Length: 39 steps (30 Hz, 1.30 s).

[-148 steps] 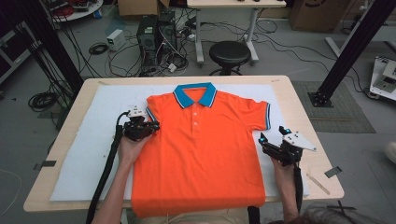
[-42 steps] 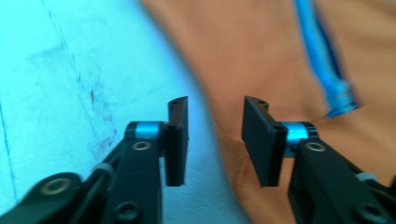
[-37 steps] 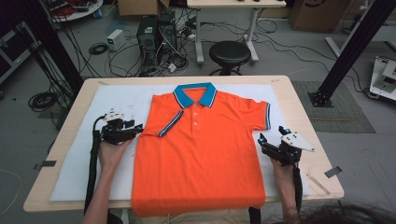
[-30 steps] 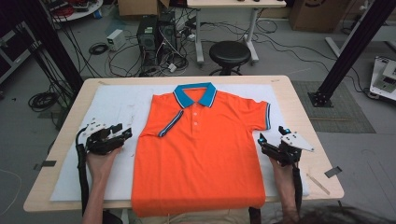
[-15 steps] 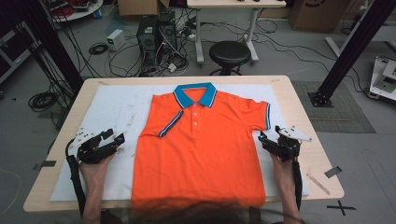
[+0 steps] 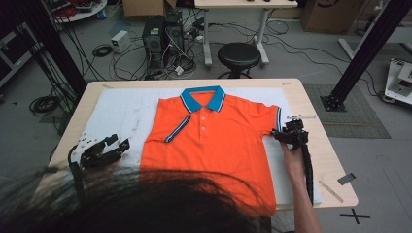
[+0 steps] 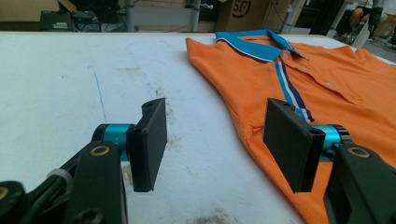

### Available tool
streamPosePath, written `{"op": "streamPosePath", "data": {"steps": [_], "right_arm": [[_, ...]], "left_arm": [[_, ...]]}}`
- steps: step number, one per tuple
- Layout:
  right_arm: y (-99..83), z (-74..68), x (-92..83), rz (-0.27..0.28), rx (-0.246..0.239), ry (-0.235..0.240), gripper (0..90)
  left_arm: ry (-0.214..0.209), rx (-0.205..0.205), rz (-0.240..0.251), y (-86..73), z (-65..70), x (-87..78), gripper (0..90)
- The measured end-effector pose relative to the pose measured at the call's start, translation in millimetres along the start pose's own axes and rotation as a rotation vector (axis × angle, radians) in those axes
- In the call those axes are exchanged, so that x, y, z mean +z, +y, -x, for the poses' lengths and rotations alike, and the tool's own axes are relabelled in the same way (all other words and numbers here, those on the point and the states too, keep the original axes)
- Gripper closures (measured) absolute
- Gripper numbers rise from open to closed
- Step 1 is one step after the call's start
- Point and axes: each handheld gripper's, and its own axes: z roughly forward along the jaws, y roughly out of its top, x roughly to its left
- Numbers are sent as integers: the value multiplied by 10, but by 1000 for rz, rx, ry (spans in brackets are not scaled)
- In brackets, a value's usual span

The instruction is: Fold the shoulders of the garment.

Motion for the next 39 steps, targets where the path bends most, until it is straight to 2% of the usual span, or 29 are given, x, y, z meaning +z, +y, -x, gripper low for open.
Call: {"op": "streamPosePath", "data": {"steps": [3, 4, 7, 8, 9, 12, 15, 16, 17, 18, 21, 22, 26, 28, 33, 34, 35, 36, 39], "right_arm": [[-2, 2, 22, 0, 8, 6, 583], [0, 6, 24, 1, 14, 23, 654], [4, 13, 29, 1, 24, 35, 685], [18, 31, 19, 1, 29, 48, 724], [34, 26, 9, -2, 33, 55, 814], [91, -11, -44, 17, 14, 57, 844], [196, -133, -108, 38, -34, 70, 853], [257, -235, -127, 43, -60, 92, 853], [257, -235, -127, 43, -60, 92, 853], [312, -344, -128, 43, -93, 106, 853], [388, -524, -114, 46, -151, 108, 853], [388, -524, -114, 46, -151, 108, 853], [457, -765, -42, 26, -231, 114, 854], [461, -897, 46, 9, -256, 144, 854], [425, -1035, 122, -11, -286, 176, 854], [410, -1084, 143, -23, -289, 201, 855], [410, -1084, 143, -23, -289, 201, 855], [402, -1109, 155, -31, -296, 224, 854], [389, -1137, 184, -49, -310, 234, 853]], "left_arm": [[3, 8, -5, 1, 5, 3, 401], [5, 8, -6, 2, 7, 3, 402], [6, 12, -7, 3, 6, 4, 402], [6, 12, -7, 2, 7, 4, 402], [8, 10, -6, 1, 12, 6, 402], [8, 11, -7, 2, 13, 7, 402], [10, 10, -8, 2, 13, 9, 402], [9, 14, -11, 3, 11, 8, 402], [9, 14, -11, 3, 11, 8, 402], [9, 18, -14, 3, 11, 8, 402], [10, 19, -15, 3, 13, 9, 402], [10, 19, -15, 3, 13, 9, 402], [10, 21, -16, 3, 13, 8, 402], [10, 21, -16, 3, 14, 8, 402], [9, 22, -16, 4, 16, 9, 402], [9, 21, -12, 2, 18, 12, 402], [9, 21, -12, 2, 18, 12, 402], [10, 22, -14, 2, 17, 12, 402], [10, 23, -15, 3, 17, 12, 402]]}}
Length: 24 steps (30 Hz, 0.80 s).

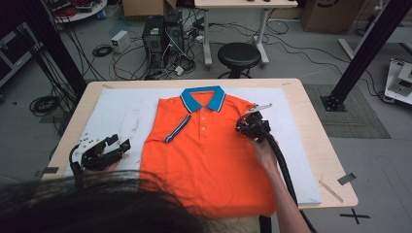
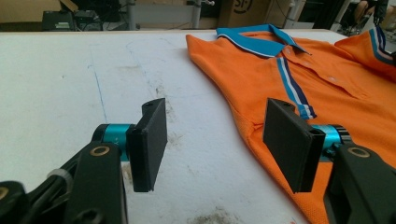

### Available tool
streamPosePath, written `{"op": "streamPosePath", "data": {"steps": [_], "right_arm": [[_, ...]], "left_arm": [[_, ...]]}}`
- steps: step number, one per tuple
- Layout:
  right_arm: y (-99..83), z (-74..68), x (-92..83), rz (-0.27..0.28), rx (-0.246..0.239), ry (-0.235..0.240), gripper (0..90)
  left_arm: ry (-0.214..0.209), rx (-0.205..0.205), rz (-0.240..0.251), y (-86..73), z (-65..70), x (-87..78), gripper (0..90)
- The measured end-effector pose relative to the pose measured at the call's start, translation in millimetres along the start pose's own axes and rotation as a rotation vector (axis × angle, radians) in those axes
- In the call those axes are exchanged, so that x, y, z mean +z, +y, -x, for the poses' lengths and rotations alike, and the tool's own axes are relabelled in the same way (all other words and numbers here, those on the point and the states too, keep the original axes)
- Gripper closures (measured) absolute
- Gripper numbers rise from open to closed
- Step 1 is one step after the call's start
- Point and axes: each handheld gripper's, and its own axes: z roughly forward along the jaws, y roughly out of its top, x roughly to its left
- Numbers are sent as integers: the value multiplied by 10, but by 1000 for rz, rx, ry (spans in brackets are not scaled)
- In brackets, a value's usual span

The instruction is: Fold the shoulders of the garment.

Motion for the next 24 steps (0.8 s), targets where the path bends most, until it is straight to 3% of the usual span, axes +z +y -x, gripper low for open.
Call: {"op": "streamPosePath", "data": {"steps": [3, 6, 9, 10, 11, 14, 16, 17, 19, 22, 24], "right_arm": [[-23, 10, 108, -52, -11, 33, 809], [-19, -1, 104, -57, -17, 54, 745], [-12, 0, 60, -42, -16, 52, 718], [-2, 31, -3, 0, 10, 52, 711], [-2, 31, -3, 0, 10, 52, 711], [4, 94, -72, 23, 40, 17, 695], [-3, 97, -83, 1, 36, -7, 675], [-17, 60, -92, -42, 6, -63, 663], [-33, 58, -104, -51, 3, -87, 652], [-147, 94, -199, -34, 36, -100, 626], [-220, 83, -233, -38, 29, -99, 616]], "left_arm": [[-1, 1, -1, 0, 0, -1, 402], [0, 1, -1, 0, 1, 1, 402], [0, -2, -2, 0, 3, 0, 402], [1, -1, -1, -1, 4, 0, 402], [1, -1, -2, -2, 4, 1, 402], [0, -1, -2, -1, 3, 0, 402], [0, -2, -2, 0, 2, 0, 402], [1, -2, -2, -1, 3, 0, 402], [1, -1, -2, -1, 2, 0, 401], [1, 0, -2, 0, 3, -1, 401], [3, 2, -3, 0, 6, 0, 401]]}}
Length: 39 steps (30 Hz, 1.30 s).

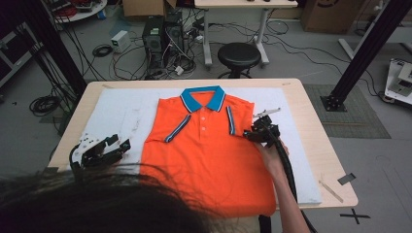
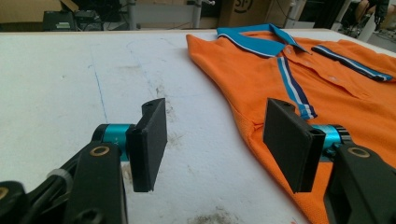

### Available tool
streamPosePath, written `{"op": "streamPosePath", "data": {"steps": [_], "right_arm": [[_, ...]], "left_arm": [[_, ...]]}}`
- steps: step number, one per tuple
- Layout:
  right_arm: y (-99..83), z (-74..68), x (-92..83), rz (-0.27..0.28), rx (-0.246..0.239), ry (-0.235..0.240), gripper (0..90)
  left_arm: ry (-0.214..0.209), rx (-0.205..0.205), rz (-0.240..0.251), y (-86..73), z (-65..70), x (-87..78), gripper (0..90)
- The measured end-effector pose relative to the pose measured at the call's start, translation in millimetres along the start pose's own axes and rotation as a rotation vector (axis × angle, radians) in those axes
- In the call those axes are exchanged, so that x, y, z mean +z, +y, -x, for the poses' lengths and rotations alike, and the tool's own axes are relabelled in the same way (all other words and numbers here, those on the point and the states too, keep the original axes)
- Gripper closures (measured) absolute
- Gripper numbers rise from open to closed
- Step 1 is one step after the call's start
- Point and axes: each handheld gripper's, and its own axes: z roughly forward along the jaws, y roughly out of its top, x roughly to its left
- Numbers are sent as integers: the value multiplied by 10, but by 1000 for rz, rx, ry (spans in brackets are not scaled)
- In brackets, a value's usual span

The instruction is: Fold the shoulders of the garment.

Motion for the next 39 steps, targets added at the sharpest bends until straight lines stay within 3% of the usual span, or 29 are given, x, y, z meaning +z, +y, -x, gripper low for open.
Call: {"op": "streamPosePath", "data": {"steps": [2, 3, 6, 12, 14, 15, 18, 19, 20, 21, 24, 25, 26, 27, 28, 29, 32, 34, 37, 38, 39], "right_arm": [[-32, -15, -5, -9, -18, -8, 616], [-79, -30, 30, -38, -42, -36, 644], [-95, 18, 81, -67, -40, -60, 711], [-134, 232, 27, -53, 24, -108, 797], [-154, 309, 21, -61, 43, -114, 762], [-166, 375, -2, -60, 77, -109, 724], [-159, 369, -59, -30, 82, -123, 720], [-139, 340, -107, 31, 93, -73, 695], [-139, 340, -107, 31, 93, -73, 695], [-118, 338, -132, 76, 114, -18, 673], [-96, 333, -127, 96, 114, -12, 673], [-86, 313, -81, 93, 119, 48, 675], [-86, 313, -81, 93, 119, 48, 675], [-85, 279, 0, 62, 103, 85, 674], [-85, 279, 0, 62, 103, 85, 674], [-87, 234, 80, 20, 75, 107, 697], [-89, 178, 140, -32, 51, 112, 706], [-85, 126, 135, -18, 34, 111, 695], [-50, 15, 68, 52, -11, 95, 644], [-35, -16, 74, 57, -30, 66, 634], [-7, -24, 143, 19, -42, 43, 633]], "left_arm": [[1, 1, -1, 0, 0, 1, 402], [1, 1, -1, 0, 3, 3, 401], [2, 1, 0, -1, 6, 4, 401], [3, 2, -1, -1, 6, 5, 401], [4, 5, -1, 0, 8, 6, 401], [5, 8, -3, 1, 8, 5, 401], [6, 7, -4, 1, 8, 6, 401], [7, 8, -4, 1, 7, 6, 401], [7, 8, -4, 1, 7, 6, 401], [8, 8, -4, 1, 9, 7, 401], [9, 11, -5, 2, 10, 8, 401], [10, 13, -7, 2, 10, 7, 401], [10, 13, -7, 2, 10, 7, 401], [9, 10, -8, 2, 12, 8, 401], [9, 10, -8, 2, 12, 8, 401], [10, 9, -7, 1, 14, 9, 401], [12, 10, -8, 1, 15, 10, 401], [13, 11, -8, 2, 17, 11, 401], [13, 16, -15, 5, 17, 17, 401], [14, 18, -17, 6, 20, 19, 399], [15, 20, -19, 6, 25, 22, 399]]}}
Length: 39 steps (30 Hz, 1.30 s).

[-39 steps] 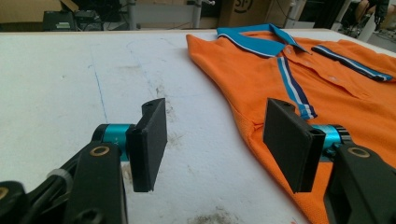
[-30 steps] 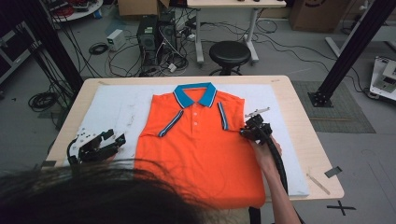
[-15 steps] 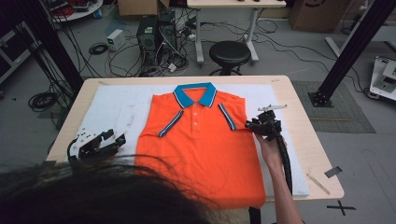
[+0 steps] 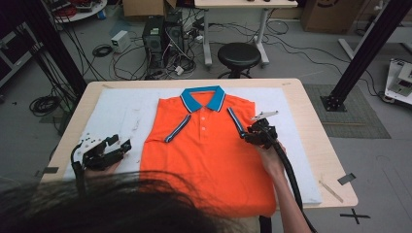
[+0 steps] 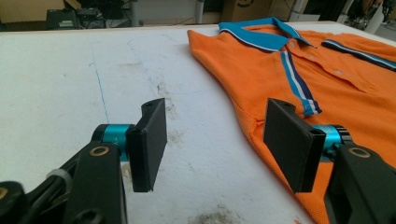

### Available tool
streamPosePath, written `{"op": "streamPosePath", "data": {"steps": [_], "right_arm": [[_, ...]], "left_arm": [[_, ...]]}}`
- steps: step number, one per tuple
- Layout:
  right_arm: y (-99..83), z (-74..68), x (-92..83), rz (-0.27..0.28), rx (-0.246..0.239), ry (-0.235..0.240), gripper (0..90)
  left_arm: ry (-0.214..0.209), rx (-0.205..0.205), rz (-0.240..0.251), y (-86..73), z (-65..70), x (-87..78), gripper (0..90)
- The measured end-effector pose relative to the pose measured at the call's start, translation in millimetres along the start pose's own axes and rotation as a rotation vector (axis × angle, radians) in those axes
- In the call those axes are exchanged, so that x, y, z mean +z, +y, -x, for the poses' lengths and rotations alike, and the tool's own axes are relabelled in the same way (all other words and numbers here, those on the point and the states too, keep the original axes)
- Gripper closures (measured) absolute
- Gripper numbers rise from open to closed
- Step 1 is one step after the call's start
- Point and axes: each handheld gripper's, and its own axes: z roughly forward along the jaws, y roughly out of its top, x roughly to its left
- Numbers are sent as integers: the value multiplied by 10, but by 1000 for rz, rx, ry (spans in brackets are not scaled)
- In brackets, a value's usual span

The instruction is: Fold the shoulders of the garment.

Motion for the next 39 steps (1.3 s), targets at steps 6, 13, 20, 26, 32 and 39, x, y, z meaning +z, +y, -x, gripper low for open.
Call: {"op": "streamPosePath", "data": {"steps": [6, 13, 20, 26, 32, 39], "right_arm": [[10, 30, 75, 7, 57, 83, 812], [4, -80, 113, -30, 3, 112, 737], [-5, 5, -111, 83, 51, 20, 679], [-105, 268, -65, -7, 125, -114, 671], [-150, 266, -1, -21, 109, -159, 620], [-255, 239, -187, 119, 129, -118, 364]], "left_arm": [[1, 6, -7, 3, 1, 6, 398], [1, 9, -8, 3, 0, 5, 398], [-1, 8, -9, 3, 1, 4, 398], [2, 6, -8, 3, 2, 7, 398], [3, 1, -12, 4, -3, 8, 398], [17, -2, -37, 13, -2, 30, 388]]}}
